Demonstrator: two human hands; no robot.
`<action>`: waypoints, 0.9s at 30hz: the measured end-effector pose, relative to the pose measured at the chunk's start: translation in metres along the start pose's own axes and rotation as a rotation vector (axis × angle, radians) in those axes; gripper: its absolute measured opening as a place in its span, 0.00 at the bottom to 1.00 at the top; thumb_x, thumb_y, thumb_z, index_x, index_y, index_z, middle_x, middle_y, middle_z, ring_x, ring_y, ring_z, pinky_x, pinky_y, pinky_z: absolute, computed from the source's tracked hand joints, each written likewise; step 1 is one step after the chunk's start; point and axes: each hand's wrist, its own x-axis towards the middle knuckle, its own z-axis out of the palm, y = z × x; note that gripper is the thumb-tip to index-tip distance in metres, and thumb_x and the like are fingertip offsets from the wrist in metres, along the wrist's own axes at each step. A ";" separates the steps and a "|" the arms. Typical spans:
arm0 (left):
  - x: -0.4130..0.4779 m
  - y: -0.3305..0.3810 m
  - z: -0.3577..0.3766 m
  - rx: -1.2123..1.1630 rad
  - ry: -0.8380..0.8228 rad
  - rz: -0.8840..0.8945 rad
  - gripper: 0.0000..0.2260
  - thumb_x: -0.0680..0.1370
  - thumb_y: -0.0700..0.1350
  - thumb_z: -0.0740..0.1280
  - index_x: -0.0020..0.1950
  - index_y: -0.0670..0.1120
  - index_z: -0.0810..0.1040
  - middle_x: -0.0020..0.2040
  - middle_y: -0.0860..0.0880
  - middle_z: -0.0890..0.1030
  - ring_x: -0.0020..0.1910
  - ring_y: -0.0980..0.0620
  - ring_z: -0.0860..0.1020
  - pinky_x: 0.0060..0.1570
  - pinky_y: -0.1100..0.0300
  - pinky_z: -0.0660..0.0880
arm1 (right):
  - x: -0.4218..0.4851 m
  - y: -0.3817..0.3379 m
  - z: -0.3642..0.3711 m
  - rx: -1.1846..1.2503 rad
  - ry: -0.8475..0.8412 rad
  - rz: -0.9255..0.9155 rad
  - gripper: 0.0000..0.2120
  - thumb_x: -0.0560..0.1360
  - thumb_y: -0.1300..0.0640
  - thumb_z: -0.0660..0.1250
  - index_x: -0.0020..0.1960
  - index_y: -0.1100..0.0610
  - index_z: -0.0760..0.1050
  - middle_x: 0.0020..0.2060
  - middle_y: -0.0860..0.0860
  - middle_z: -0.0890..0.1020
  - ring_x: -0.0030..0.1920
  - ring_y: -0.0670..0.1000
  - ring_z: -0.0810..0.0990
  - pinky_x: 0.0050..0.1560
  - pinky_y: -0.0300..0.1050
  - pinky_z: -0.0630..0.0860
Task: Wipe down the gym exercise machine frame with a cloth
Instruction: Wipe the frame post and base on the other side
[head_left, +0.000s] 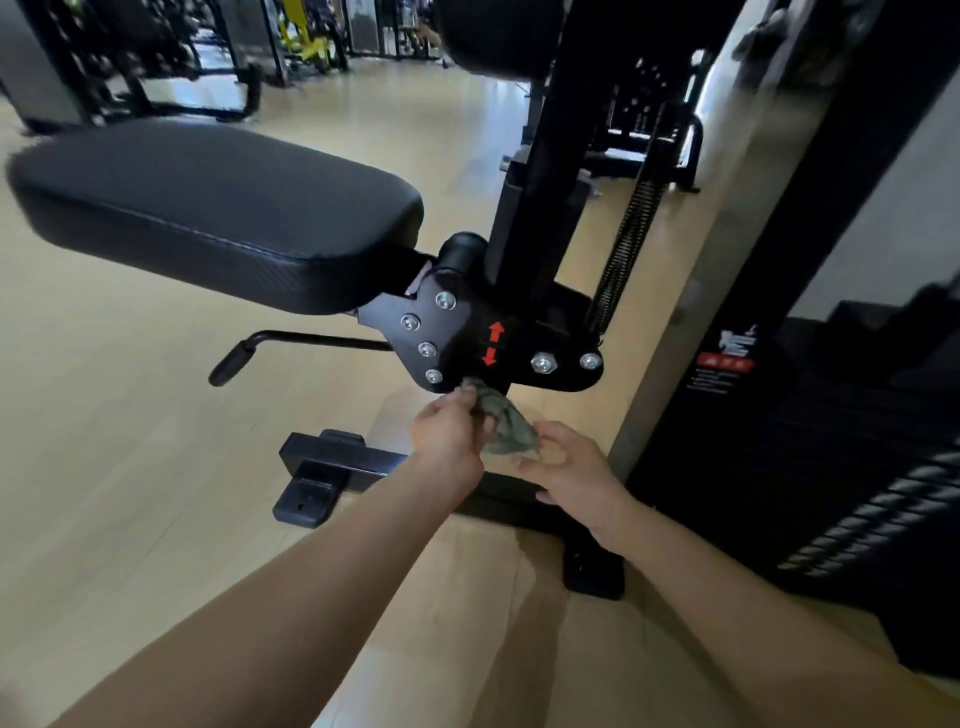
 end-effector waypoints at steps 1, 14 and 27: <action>-0.010 0.003 0.004 -0.033 -0.033 -0.017 0.08 0.80 0.38 0.68 0.58 0.38 0.78 0.45 0.44 0.80 0.39 0.51 0.80 0.33 0.62 0.80 | -0.006 -0.005 -0.004 0.031 0.029 -0.027 0.14 0.76 0.56 0.73 0.60 0.46 0.76 0.58 0.44 0.79 0.56 0.46 0.80 0.58 0.50 0.80; -0.078 0.036 0.018 0.307 -0.330 0.499 0.08 0.77 0.33 0.70 0.51 0.44 0.75 0.43 0.40 0.83 0.42 0.46 0.84 0.46 0.51 0.83 | -0.023 -0.062 -0.014 0.429 0.524 -0.375 0.12 0.73 0.70 0.72 0.50 0.55 0.78 0.48 0.52 0.83 0.45 0.51 0.86 0.41 0.45 0.84; -0.045 0.039 0.001 0.751 -0.242 0.982 0.09 0.74 0.39 0.75 0.48 0.54 0.83 0.45 0.54 0.82 0.43 0.58 0.81 0.46 0.62 0.79 | 0.022 -0.032 -0.014 -0.825 0.681 -1.023 0.02 0.71 0.60 0.73 0.41 0.58 0.85 0.44 0.51 0.81 0.51 0.55 0.75 0.53 0.47 0.72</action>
